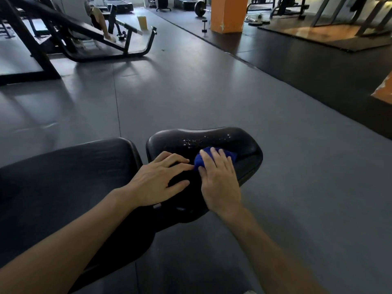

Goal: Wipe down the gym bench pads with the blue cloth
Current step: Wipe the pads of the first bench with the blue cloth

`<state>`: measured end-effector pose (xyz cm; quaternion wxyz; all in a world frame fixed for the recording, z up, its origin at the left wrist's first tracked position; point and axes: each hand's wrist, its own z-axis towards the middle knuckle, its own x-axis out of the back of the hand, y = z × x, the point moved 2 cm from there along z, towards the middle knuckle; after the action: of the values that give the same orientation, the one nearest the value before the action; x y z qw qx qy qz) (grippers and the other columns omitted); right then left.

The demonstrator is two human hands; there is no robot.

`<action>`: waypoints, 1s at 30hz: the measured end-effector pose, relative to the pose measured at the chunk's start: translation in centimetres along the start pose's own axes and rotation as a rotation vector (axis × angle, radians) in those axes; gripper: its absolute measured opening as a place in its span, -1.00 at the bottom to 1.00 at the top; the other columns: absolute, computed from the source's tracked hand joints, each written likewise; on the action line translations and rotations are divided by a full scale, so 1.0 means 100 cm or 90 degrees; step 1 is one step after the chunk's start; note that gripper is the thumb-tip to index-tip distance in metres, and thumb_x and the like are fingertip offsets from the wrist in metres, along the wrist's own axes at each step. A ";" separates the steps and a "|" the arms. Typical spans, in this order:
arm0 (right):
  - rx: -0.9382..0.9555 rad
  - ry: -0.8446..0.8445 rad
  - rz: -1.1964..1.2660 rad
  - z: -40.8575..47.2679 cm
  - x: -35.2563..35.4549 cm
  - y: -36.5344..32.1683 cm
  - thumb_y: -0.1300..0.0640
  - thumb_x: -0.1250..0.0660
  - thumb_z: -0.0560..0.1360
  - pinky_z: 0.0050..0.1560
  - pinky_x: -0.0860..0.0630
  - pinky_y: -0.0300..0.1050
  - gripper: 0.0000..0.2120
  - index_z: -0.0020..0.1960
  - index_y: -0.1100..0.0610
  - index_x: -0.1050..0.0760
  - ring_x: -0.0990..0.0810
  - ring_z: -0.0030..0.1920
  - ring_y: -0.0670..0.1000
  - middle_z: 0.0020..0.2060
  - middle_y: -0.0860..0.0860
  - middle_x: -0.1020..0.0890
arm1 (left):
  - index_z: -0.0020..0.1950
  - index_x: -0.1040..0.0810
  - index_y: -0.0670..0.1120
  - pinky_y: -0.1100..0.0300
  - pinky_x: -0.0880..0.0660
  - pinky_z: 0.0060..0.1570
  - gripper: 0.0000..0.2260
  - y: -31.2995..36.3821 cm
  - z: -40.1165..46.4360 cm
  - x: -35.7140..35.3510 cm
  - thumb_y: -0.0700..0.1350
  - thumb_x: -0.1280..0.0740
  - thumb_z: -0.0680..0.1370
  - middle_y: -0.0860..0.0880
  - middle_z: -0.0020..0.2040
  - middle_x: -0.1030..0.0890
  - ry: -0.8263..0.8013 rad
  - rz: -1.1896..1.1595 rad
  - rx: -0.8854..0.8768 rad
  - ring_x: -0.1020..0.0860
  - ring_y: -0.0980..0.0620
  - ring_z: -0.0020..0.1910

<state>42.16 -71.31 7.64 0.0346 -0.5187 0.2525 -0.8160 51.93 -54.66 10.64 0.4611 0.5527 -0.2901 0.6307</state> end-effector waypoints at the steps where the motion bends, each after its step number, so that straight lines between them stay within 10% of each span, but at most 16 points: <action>1: 0.034 -0.030 0.005 -0.001 0.002 0.006 -0.02 -0.11 0.69 0.60 0.08 0.00 -0.54 0.58 -0.01 -0.25 -0.08 0.61 0.04 0.58 0.03 -0.25 | 0.49 -0.37 0.26 0.17 -0.58 -0.05 -0.56 -0.001 -0.001 0.000 0.30 -0.11 0.63 0.24 0.44 -0.36 0.004 -0.007 0.000 -0.28 0.17 0.44; 10: -0.245 0.044 -0.016 0.066 0.018 0.066 0.00 -0.09 0.69 0.59 -0.01 0.11 -0.54 0.56 0.09 -0.26 -0.12 0.59 0.16 0.55 0.13 -0.28 | 0.51 -0.35 0.27 0.28 -0.50 -0.07 -0.56 0.001 -0.004 0.000 0.28 -0.14 0.63 0.28 0.44 -0.32 0.023 -0.045 -0.001 -0.22 0.20 0.48; 17: 0.047 -0.036 0.003 0.009 0.003 0.008 -0.02 -0.13 0.68 0.59 0.06 -0.04 -0.53 0.57 0.00 -0.26 -0.12 0.60 0.02 0.57 0.01 -0.27 | 0.49 -0.41 0.17 0.14 -0.57 0.07 -0.56 -0.002 -0.006 -0.003 0.26 -0.20 0.63 0.22 0.43 -0.36 0.055 -0.057 -0.007 -0.26 0.19 0.46; 24: -0.202 0.029 -0.011 0.051 0.019 0.052 -0.01 -0.07 0.70 0.60 0.09 0.06 -0.52 0.59 0.07 -0.21 -0.07 0.61 0.10 0.59 0.09 -0.22 | 0.48 -0.42 0.12 0.19 -0.56 0.10 -0.55 0.002 -0.007 -0.001 0.25 -0.21 0.63 0.21 0.42 -0.36 0.069 -0.073 -0.008 -0.25 0.20 0.46; 30: 0.002 -0.021 0.040 -0.020 0.005 -0.008 -0.01 -0.14 0.68 0.60 0.09 0.00 -0.53 0.58 0.00 -0.24 -0.05 0.61 0.05 0.59 0.02 -0.22 | 0.42 -0.44 0.02 0.12 -0.58 0.09 -0.52 0.000 -0.008 -0.003 0.22 -0.29 0.58 0.15 0.37 -0.39 0.082 -0.085 0.024 -0.32 0.15 0.40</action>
<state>40.38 -69.99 7.77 0.0648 -0.5238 0.2669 -0.8064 51.57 -54.03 10.16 0.5092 0.5375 -0.2105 0.6384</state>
